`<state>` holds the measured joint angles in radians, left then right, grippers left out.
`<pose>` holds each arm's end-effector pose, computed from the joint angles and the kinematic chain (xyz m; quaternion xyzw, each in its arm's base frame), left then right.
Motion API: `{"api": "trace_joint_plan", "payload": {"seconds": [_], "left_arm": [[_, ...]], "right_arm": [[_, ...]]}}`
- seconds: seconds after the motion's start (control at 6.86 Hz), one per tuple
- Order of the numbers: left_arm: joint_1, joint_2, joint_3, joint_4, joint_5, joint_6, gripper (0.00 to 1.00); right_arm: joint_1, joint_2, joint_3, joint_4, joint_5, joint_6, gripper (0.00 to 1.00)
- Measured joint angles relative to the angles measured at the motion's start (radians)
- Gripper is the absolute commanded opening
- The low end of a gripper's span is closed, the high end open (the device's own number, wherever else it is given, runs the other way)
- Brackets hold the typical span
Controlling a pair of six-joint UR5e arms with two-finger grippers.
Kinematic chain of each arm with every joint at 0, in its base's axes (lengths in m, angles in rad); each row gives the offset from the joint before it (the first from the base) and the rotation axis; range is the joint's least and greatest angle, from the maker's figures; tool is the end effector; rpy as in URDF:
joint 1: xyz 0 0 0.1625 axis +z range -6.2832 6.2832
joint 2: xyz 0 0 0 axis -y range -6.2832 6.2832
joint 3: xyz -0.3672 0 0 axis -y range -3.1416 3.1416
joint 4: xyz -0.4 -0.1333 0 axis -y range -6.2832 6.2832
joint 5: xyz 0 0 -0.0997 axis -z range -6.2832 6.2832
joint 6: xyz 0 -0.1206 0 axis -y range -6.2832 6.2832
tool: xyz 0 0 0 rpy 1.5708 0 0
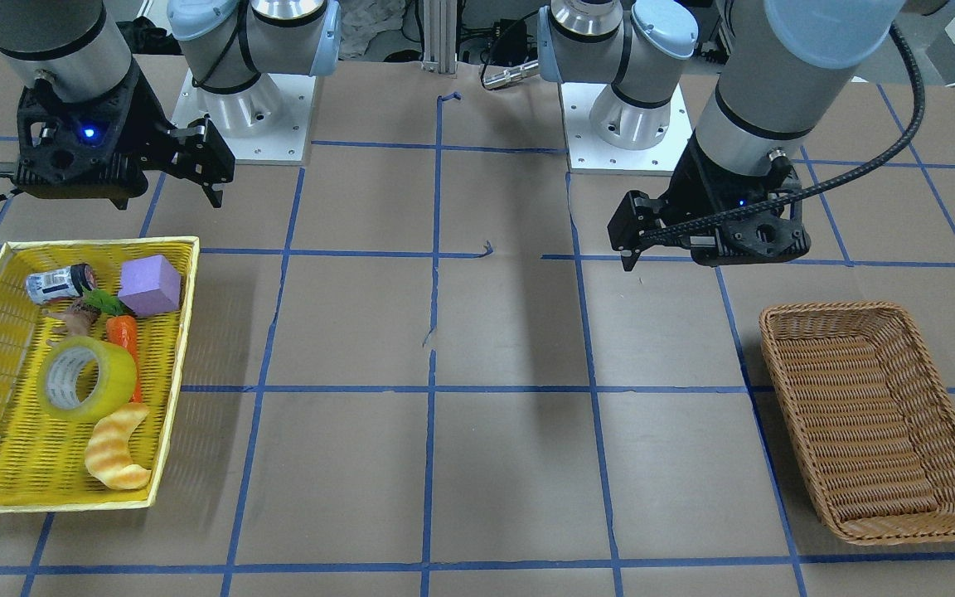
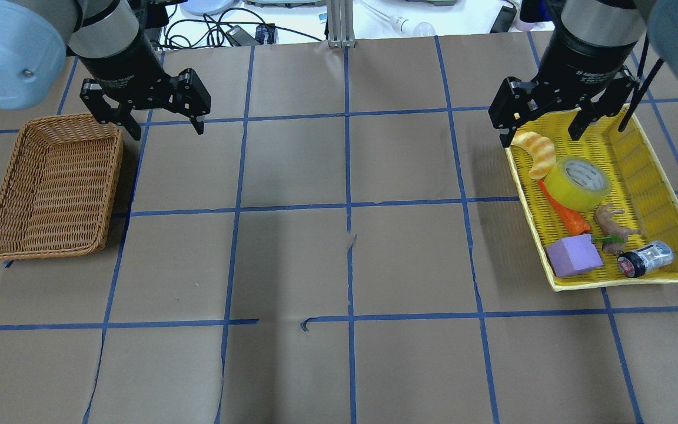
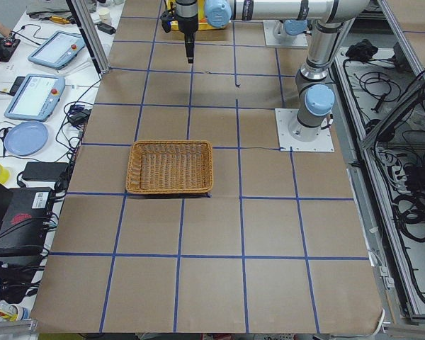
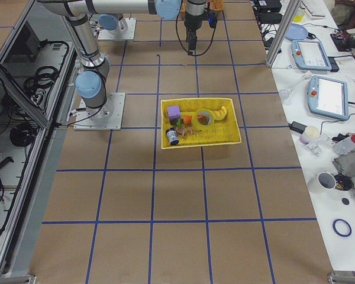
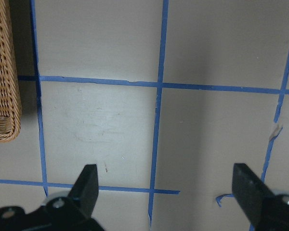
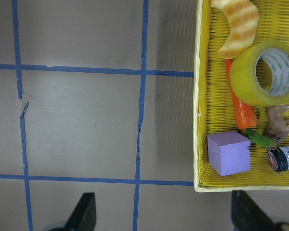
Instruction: Transfer tape with both arms
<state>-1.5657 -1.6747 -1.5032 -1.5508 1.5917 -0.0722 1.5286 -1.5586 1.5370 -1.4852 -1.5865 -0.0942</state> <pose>-0.1280 -0.5362 0.3910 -0.0385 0.9992 0.0078 0.0107 0.1104 -0.5013 0.4116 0.0262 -0.9991 -0.0325 0.0056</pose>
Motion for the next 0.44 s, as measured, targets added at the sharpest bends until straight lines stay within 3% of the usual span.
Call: {"api": "trace_joint_plan", "payload": {"seconds": [0.44], "left_arm": [[0.001, 0.005, 0.005, 0.001, -0.001, -0.001, 1.00]], "right_arm": [[-0.019, 0.005, -0.005, -0.026, -0.003, 0.001, 1.00]]}}
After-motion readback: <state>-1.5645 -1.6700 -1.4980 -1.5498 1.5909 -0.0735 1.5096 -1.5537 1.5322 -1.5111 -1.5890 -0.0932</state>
